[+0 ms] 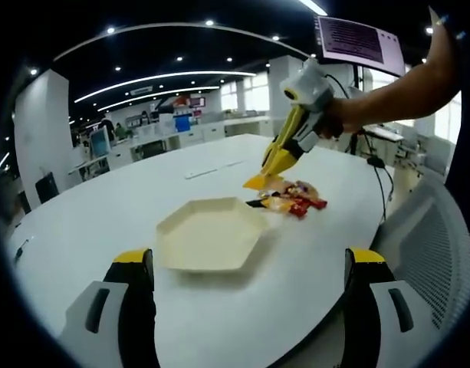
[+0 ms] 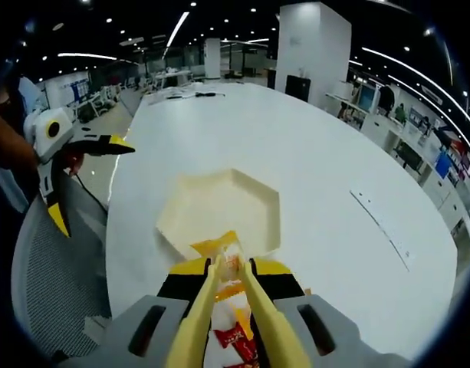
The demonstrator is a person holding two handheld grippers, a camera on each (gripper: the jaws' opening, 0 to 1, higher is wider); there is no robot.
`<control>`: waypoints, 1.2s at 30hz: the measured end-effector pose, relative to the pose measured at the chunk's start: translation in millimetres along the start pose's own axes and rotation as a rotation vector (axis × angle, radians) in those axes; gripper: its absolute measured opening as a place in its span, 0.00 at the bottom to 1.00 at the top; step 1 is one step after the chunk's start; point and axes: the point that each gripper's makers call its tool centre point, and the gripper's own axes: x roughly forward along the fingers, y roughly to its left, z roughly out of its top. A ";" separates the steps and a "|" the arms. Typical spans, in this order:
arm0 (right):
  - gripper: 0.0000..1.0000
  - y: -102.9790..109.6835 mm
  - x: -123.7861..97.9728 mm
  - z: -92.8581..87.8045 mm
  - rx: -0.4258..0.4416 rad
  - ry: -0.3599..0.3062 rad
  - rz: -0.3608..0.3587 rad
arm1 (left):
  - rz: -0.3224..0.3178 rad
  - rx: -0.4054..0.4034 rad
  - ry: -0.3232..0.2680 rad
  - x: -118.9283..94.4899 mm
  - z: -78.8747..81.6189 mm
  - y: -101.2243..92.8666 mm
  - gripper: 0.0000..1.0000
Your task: Place the target food into the container with the food tongs after gripping and lifting it, then release it inside without dropping or visibly crushing the food.
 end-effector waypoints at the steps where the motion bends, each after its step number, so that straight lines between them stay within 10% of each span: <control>1: 0.18 0.7 1.9 3.0 -0.003 -0.002 0.001 | 0.001 0.000 0.001 0.1 -0.4 0.3 0.99; 36: 0.18 25.5 67.3 87.4 -0.054 -0.032 0.060 | 0.004 0.016 0.002 1.2 -0.4 -0.8 0.99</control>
